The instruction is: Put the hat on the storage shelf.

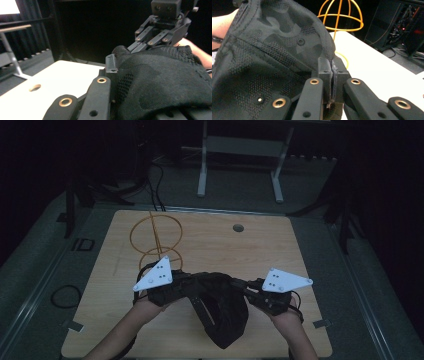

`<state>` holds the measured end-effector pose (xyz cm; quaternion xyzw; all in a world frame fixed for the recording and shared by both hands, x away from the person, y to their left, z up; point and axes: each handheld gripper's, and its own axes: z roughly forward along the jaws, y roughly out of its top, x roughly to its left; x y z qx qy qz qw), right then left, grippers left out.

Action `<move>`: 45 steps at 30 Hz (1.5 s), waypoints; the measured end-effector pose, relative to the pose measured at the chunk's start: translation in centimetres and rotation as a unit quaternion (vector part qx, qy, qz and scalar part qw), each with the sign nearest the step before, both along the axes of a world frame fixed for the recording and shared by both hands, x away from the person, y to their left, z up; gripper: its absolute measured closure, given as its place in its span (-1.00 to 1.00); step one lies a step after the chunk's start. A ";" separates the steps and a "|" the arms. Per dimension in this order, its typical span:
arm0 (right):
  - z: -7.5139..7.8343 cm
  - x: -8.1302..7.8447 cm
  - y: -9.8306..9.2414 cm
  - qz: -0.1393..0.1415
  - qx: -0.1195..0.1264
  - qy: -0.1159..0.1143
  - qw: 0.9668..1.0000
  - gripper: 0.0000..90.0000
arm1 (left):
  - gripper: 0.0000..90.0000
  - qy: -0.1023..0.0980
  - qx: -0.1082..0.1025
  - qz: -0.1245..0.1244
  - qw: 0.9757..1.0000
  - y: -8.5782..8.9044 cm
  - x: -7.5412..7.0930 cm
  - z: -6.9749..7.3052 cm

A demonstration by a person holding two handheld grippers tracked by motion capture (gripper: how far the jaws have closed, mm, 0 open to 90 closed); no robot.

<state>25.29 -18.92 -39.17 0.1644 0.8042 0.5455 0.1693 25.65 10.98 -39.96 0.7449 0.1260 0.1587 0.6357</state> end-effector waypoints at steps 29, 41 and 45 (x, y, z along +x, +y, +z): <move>7.9 5.8 0.5 -0.108 0.053 -0.044 0.992 0.96 | 0.08 0.050 0.036 0.097 0.993 6.0 -2.5 -6.1; 9.8 10.8 6.1 -0.137 0.039 -0.039 0.989 0.96 | -0.95 0.095 0.029 0.192 0.976 9.9 -4.9 -11.5; 10.1 12.3 8.4 -0.141 0.040 -0.033 0.989 0.95 | -0.95 0.095 0.031 0.210 0.973 10.4 -5.5 -12.9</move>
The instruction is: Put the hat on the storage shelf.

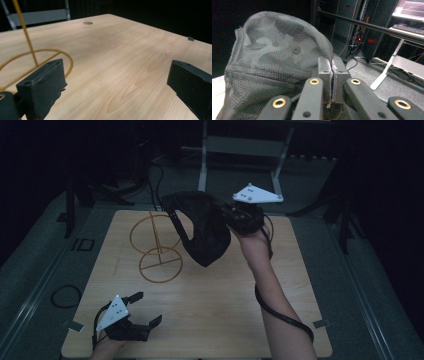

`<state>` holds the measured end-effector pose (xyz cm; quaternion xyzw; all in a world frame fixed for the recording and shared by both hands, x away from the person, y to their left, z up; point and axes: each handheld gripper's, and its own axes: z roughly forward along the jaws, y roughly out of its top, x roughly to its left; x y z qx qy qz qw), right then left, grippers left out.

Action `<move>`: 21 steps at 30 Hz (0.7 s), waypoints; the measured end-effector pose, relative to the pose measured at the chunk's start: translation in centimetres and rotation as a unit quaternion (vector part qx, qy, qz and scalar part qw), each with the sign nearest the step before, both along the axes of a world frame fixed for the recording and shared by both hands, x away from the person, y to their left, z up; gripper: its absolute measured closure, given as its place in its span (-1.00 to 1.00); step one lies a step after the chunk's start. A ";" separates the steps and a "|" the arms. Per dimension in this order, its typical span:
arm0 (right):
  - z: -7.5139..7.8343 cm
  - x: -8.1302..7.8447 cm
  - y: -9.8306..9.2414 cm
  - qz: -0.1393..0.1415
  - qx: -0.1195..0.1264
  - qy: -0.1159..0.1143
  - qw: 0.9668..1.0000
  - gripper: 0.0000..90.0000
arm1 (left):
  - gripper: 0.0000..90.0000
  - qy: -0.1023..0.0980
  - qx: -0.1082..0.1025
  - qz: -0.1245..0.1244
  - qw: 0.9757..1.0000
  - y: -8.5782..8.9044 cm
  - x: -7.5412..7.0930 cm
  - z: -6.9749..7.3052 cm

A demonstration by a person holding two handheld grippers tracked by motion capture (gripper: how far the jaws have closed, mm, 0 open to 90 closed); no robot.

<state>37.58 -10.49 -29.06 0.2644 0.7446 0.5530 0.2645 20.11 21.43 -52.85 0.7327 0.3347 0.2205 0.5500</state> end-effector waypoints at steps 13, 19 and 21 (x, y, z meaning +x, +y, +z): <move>-1.4 2.7 7.0 0.010 -0.044 0.030 0.999 0.95 | -0.95 0.005 -0.003 0.006 1.000 0.7 0.0 -1.1; -2.7 3.3 9.4 0.024 -0.061 0.047 0.997 0.95 | -0.95 0.005 -0.010 0.010 1.000 1.0 0.0 -1.1; -3.1 3.5 10.1 0.027 -0.064 0.053 0.996 0.95 | -0.95 0.006 -0.011 0.009 1.000 1.1 0.0 -1.2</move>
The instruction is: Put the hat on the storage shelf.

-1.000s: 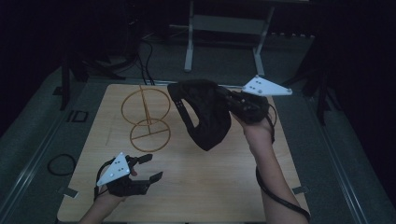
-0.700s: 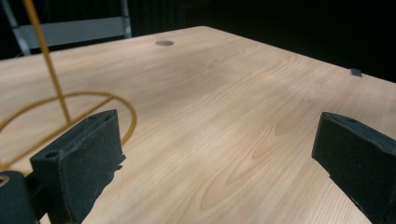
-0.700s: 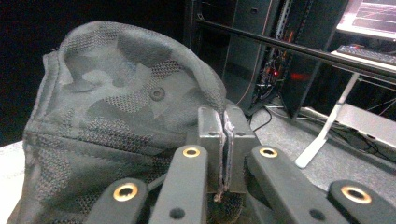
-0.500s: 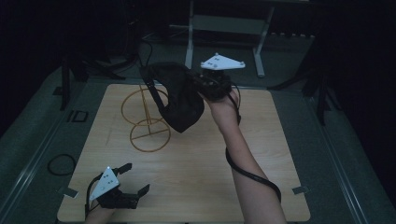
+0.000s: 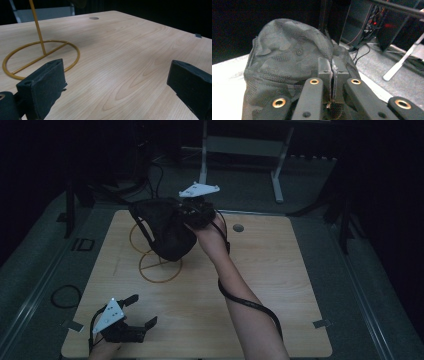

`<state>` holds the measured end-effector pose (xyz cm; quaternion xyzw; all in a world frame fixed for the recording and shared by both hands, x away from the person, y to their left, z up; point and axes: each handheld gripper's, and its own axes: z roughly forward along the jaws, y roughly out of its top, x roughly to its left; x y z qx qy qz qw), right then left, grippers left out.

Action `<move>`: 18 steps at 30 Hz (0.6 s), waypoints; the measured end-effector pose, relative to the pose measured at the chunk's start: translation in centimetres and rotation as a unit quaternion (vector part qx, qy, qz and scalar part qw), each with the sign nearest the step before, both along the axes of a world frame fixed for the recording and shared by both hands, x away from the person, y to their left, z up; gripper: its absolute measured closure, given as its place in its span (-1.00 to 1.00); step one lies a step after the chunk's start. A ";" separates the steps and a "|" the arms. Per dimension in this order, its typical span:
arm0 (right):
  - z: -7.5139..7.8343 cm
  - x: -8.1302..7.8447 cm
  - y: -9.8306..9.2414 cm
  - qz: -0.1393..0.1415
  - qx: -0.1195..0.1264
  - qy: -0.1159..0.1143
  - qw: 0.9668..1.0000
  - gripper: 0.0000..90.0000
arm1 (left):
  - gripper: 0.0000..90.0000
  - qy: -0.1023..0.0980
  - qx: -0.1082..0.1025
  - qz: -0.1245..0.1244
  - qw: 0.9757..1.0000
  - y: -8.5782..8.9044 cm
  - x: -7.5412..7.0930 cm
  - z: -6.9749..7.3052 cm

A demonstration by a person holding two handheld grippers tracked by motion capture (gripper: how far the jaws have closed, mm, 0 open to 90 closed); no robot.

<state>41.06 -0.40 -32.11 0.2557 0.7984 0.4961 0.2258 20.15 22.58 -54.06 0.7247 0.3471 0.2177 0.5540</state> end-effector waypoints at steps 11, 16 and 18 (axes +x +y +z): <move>-1.2 0.7 2.9 0.016 -0.019 0.028 0.999 0.89 | -0.95 0.000 0.004 -0.007 1.000 0.0 0.0 -0.1; -2.5 1.2 3.4 0.027 -0.008 0.048 0.998 0.58 | -0.95 -0.002 0.001 -0.008 1.000 0.1 0.0 -0.1; -2.8 1.2 3.3 0.027 0.006 0.055 0.998 0.46 | -0.95 -0.002 0.000 -0.006 1.000 0.1 0.0 -0.1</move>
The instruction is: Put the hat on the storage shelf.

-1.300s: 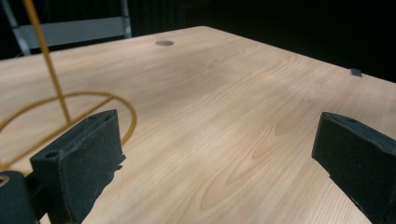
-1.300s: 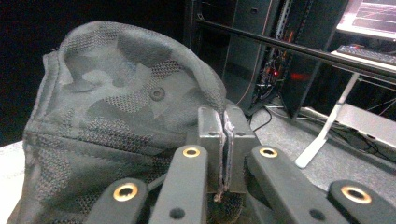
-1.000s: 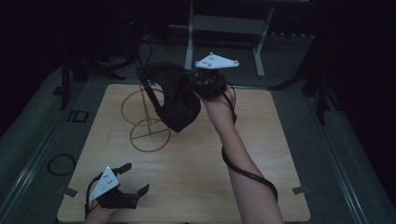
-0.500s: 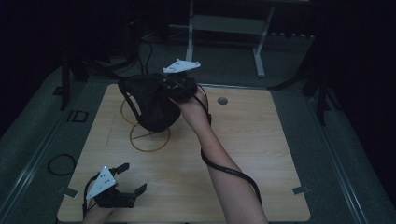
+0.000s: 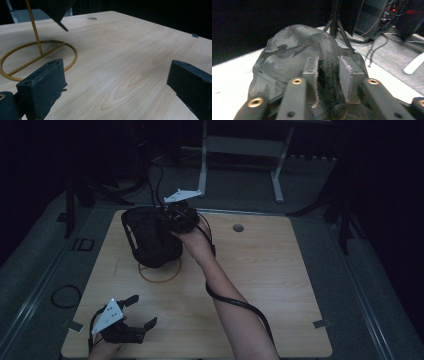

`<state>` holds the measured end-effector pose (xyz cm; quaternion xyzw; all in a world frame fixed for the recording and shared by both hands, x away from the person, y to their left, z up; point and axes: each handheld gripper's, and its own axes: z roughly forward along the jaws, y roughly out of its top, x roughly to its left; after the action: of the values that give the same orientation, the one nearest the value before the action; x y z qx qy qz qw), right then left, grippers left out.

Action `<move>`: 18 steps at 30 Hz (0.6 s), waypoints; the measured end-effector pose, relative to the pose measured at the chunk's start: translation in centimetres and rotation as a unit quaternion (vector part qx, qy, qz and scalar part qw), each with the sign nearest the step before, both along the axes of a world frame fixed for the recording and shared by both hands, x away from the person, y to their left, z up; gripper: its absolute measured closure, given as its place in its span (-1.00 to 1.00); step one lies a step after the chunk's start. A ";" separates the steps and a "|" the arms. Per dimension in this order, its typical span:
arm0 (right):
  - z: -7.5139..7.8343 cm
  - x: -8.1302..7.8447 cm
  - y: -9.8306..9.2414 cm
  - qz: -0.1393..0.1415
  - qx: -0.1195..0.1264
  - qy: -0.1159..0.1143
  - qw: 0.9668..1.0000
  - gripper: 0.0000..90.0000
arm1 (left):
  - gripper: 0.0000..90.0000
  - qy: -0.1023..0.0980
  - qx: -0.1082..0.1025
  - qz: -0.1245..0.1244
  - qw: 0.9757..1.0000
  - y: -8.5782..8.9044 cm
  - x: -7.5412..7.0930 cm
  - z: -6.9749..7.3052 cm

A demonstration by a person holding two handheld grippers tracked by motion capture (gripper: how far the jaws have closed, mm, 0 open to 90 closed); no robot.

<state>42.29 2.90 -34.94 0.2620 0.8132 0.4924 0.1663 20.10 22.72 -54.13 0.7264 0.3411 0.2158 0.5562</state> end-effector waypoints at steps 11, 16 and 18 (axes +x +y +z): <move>-0.1 0.2 -1.0 0.008 0.028 0.019 0.999 0.05 | -0.95 0.003 -0.001 -0.010 1.000 -0.4 0.0 -0.1; -0.2 0.2 -1.7 0.007 0.033 0.023 0.999 -0.03 | -0.95 0.004 -0.003 -0.010 1.000 -0.5 -0.1 -0.1; -0.3 0.1 -2.0 0.006 0.034 0.024 0.999 -0.08 | -0.95 0.003 -0.006 -0.011 1.000 -0.5 -0.1 -0.1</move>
<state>42.36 0.95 -35.23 0.2747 0.8013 0.5141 0.1346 20.00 22.18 -54.21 0.7278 0.3357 0.2056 0.5616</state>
